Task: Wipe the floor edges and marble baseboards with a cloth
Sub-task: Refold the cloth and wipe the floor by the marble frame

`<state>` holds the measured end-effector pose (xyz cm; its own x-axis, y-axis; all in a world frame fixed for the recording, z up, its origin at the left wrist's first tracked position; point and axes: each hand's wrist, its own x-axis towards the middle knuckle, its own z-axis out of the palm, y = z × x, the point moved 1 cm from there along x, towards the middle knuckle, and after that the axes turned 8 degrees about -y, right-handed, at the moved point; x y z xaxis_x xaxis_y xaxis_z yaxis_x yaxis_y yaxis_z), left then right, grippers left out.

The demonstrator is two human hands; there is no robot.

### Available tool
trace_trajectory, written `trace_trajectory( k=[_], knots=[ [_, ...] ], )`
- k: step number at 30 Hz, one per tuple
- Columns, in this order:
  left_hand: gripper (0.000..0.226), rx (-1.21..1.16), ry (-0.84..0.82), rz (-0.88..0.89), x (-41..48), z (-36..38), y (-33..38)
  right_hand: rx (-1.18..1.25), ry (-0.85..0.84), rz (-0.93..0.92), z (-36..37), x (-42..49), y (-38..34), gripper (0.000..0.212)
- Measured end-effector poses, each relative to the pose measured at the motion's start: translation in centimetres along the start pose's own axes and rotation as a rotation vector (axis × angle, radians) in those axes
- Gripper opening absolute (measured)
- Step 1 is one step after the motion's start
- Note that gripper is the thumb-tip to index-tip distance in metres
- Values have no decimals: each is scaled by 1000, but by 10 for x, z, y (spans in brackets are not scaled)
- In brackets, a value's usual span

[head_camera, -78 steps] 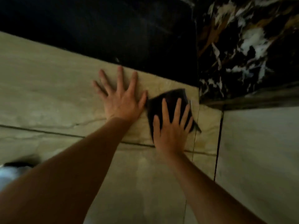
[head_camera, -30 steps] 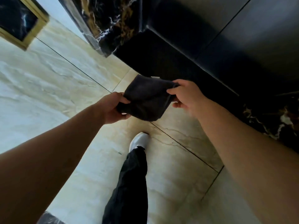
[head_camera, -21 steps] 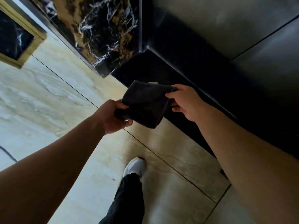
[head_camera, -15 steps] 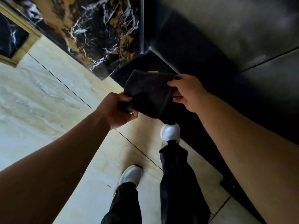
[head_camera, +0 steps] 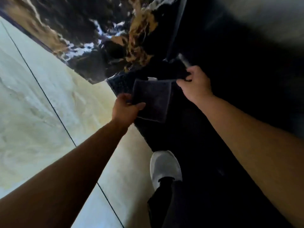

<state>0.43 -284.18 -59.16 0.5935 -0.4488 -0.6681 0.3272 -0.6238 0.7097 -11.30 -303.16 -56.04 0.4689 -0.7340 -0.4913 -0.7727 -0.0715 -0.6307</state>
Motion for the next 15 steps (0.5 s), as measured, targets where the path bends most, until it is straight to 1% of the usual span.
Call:
trace_trajectory(
  k=[1,2,4,5,7,9,10,11,13,15],
  knots=[
    [43,174,78,88,13,-4,-24,-120,24,-77,26,7,16,47],
    [50,277,116,174,20,-9,-42,-232,51,-168,46,8,30,47],
    [54,397,192,304,29,-29,-67,-436,81,-334,82,0,46,46],
    [58,500,245,330,29,-41,-73,-516,70,-389,91,-9,47,47],
    [69,730,340,294,27,-66,-86,-643,-18,-487,100,-16,50,53],
    [78,885,425,190,17,-92,-98,-763,-92,-590,107,-19,47,60],
    [83,944,449,121,13,-105,-103,-804,-102,-607,112,-15,44,63],
    [91,999,448,44,13,-115,-109,-821,-84,-585,117,-9,40,67],
    [104,1075,402,-89,14,-131,-120,-783,-63,-471,133,2,35,71],
    [107,1065,390,-143,20,-138,-131,-764,-82,-326,156,10,29,75]
  ],
)
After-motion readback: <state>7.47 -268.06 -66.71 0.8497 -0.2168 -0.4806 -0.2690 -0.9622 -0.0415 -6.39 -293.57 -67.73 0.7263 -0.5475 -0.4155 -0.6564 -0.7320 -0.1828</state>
